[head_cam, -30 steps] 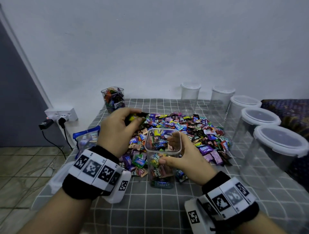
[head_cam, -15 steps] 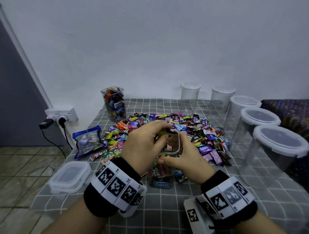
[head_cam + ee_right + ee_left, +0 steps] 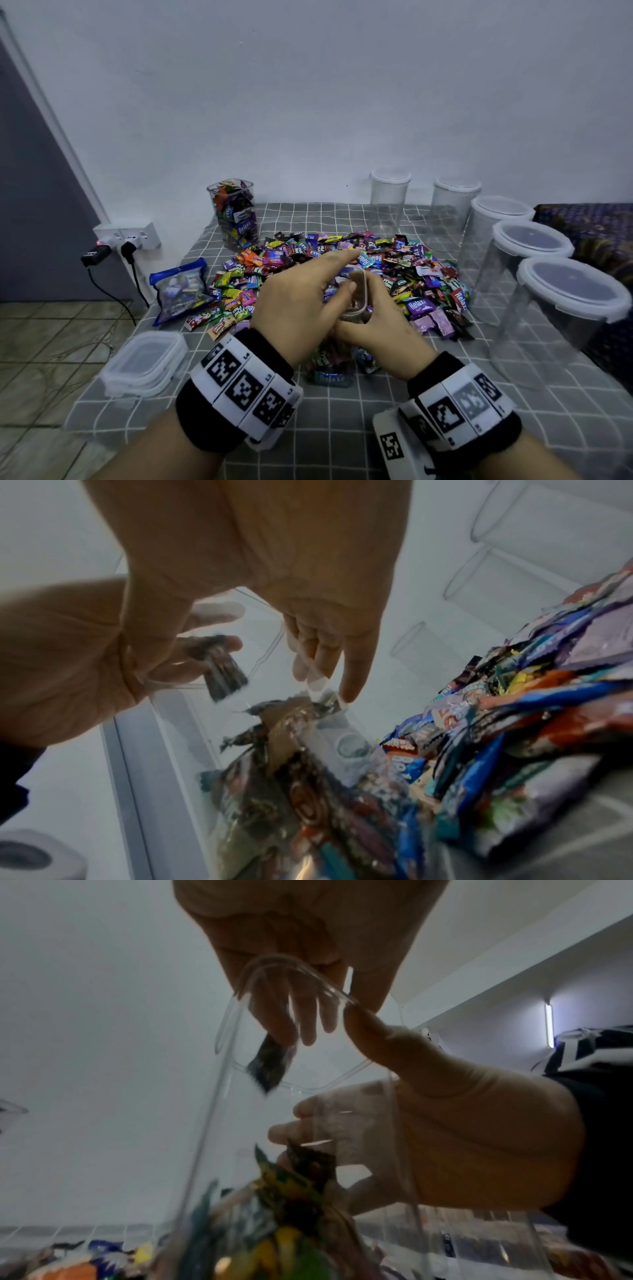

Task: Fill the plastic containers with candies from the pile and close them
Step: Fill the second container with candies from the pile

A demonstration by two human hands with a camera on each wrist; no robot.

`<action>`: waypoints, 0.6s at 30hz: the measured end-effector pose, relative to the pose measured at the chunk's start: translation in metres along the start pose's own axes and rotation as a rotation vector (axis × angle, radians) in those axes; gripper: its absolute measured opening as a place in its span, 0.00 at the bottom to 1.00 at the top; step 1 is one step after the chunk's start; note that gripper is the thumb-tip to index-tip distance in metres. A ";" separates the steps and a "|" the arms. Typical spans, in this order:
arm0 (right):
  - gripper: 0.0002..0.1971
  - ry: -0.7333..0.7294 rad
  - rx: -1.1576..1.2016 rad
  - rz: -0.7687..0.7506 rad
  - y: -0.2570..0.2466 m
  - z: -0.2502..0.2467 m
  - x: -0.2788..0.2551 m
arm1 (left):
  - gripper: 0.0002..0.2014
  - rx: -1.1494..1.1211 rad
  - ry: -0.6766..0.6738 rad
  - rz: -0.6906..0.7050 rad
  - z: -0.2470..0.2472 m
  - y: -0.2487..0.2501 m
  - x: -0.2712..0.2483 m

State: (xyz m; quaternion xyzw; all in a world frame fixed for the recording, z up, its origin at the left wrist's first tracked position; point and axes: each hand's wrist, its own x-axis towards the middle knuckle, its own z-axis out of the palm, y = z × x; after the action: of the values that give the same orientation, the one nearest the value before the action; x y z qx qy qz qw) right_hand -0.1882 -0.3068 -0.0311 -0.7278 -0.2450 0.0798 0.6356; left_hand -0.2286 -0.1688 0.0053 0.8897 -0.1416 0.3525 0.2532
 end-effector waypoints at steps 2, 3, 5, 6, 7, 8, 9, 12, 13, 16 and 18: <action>0.35 -0.009 -0.037 0.002 0.000 0.000 0.001 | 0.21 0.048 -0.053 0.010 -0.002 0.001 0.003; 0.35 -0.021 -0.049 0.000 -0.001 -0.001 0.001 | 0.21 0.052 -0.069 0.007 -0.003 0.001 0.005; 0.35 -0.079 -0.053 0.010 -0.003 -0.006 0.003 | 0.21 0.020 -0.070 0.000 -0.007 0.002 0.007; 0.37 -0.139 -0.060 0.034 -0.004 -0.010 0.003 | 0.20 -0.021 -0.046 -0.019 -0.010 0.002 0.008; 0.41 -0.206 -0.074 0.064 -0.004 -0.017 0.003 | 0.18 -0.074 -0.011 -0.061 -0.014 0.000 0.008; 0.44 -0.266 -0.104 0.098 -0.005 -0.024 0.004 | 0.17 -0.130 0.026 -0.133 -0.019 -0.004 0.008; 0.45 -0.307 -0.158 0.132 -0.005 -0.033 0.004 | 0.15 -0.183 0.063 -0.224 -0.024 -0.011 0.007; 0.39 -0.261 -0.356 0.233 -0.005 -0.058 0.010 | 0.08 -0.204 0.075 -0.527 -0.033 -0.051 0.005; 0.36 -0.184 -0.413 0.268 -0.004 -0.066 0.014 | 0.06 -0.149 0.015 -0.627 -0.034 -0.067 0.003; 0.30 0.034 -0.604 0.346 0.006 -0.084 0.027 | 0.13 0.028 -0.244 -0.847 -0.032 -0.106 -0.005; 0.31 0.042 -0.824 0.433 0.015 -0.093 0.033 | 0.20 0.124 -0.405 -0.943 -0.027 -0.123 -0.012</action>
State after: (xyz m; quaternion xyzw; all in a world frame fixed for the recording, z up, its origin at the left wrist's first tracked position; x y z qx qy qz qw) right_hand -0.1163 -0.3749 -0.0230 -0.9554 -0.0856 0.0921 0.2671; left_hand -0.1993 -0.0506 -0.0296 0.9205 0.2498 0.0283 0.2990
